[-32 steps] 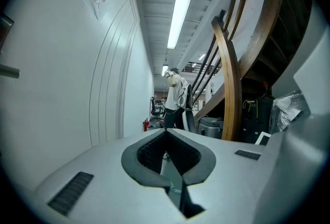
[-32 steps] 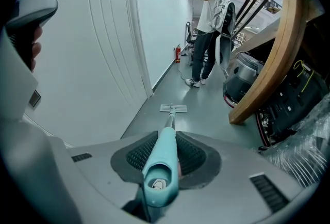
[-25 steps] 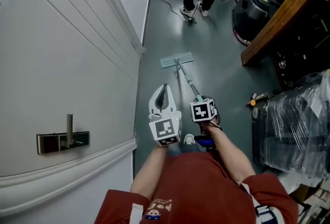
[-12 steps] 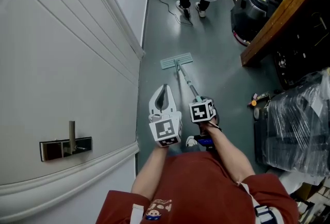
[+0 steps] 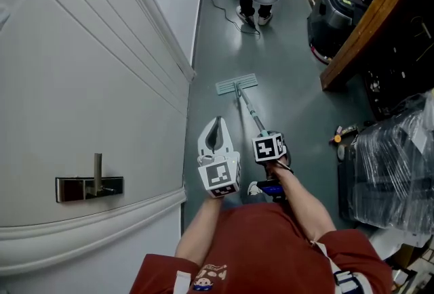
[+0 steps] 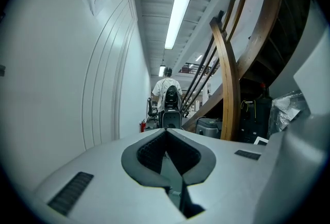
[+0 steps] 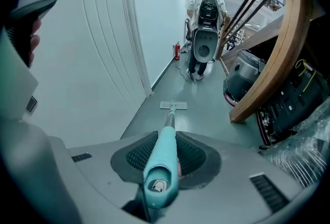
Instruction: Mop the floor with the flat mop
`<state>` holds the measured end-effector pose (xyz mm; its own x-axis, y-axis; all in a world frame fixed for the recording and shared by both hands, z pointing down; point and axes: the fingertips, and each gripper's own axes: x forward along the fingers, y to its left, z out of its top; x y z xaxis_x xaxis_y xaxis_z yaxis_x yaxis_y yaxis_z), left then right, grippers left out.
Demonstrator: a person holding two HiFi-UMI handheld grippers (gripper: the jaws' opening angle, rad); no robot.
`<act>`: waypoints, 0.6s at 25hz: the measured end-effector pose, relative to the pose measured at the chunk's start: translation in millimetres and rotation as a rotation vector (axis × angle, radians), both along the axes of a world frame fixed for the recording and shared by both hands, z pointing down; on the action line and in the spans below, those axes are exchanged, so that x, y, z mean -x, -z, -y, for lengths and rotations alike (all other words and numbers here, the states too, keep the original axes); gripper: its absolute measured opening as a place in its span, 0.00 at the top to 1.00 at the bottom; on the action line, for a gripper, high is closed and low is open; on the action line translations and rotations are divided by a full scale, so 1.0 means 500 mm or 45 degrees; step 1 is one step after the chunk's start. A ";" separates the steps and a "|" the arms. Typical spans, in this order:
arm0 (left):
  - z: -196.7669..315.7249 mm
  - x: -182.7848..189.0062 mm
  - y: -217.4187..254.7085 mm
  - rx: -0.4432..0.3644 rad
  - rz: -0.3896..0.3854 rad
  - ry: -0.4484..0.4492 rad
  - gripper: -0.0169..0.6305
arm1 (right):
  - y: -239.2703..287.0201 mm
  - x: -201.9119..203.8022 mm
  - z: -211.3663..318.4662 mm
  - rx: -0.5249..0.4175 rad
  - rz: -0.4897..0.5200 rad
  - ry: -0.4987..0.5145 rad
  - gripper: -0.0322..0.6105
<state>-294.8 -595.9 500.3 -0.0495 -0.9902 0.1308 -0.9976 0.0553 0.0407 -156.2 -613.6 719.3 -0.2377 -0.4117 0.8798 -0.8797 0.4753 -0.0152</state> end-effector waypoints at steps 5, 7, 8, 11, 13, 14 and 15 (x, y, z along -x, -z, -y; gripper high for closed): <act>-0.012 -0.012 0.004 0.004 0.010 0.004 0.95 | 0.010 -0.008 -0.001 -0.018 0.000 0.012 0.77; -0.014 -0.014 0.006 0.001 0.014 0.003 0.95 | 0.012 -0.009 -0.001 -0.020 0.001 0.013 0.77; -0.014 -0.015 0.008 0.000 0.016 0.002 0.95 | 0.012 -0.010 -0.001 -0.020 0.000 0.014 0.77; -0.015 -0.012 0.012 0.001 0.017 0.007 0.95 | 0.010 -0.011 -0.003 -0.017 -0.004 0.016 0.77; -0.017 -0.007 0.017 -0.008 0.014 0.014 0.95 | 0.007 -0.010 -0.004 -0.013 -0.004 0.015 0.77; -0.017 -0.004 0.021 -0.013 0.014 0.017 0.95 | 0.007 -0.009 -0.005 -0.013 -0.004 0.014 0.77; -0.017 -0.002 0.025 -0.014 0.015 0.019 0.95 | 0.008 -0.007 -0.005 -0.014 -0.005 0.013 0.77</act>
